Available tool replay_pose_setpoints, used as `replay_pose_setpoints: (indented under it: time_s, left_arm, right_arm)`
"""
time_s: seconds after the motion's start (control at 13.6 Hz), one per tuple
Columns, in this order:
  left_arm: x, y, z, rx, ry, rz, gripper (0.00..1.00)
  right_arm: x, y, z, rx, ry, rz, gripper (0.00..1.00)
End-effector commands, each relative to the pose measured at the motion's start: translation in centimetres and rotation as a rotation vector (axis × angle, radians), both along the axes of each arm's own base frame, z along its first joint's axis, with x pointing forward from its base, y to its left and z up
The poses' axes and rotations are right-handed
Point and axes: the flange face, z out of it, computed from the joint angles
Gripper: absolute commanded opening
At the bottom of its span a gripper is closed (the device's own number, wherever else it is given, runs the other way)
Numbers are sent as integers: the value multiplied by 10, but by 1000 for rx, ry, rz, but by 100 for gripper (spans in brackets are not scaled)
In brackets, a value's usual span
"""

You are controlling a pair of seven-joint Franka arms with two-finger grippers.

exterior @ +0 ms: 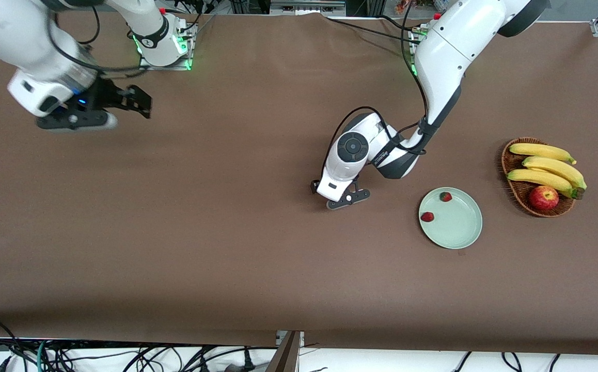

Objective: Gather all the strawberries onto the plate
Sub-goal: 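Grasp the third strawberry with the left gripper while the right gripper withdraws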

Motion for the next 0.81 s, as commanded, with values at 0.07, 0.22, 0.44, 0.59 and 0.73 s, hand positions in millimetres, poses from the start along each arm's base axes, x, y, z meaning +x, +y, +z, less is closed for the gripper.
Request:
replay_pose_setpoints:
  time_s: [0.07, 0.22, 0.44, 0.59, 0.73]
  left_arm:
    - [6, 2, 3, 14, -29, -2, 0]
    - [7, 4, 4, 16, -28, -6, 0]
    - [25, 36, 27, 70, -1, -48, 0]
    - [44, 75, 58, 95, 28, -154, 0]
    - [62, 109, 84, 135, 84, -252, 0]
  right_arm:
    - [-4, -29, 4, -9, 4, 65, 100]
    - [5, -32, 10, -5, -6, 59, 100]
    - [20, -32, 18, -2, -28, 60, 100]
    - [23, -31, 13, -5, -8, 57, 100]
    - [30, -31, 0, -1, 17, 60, 100]
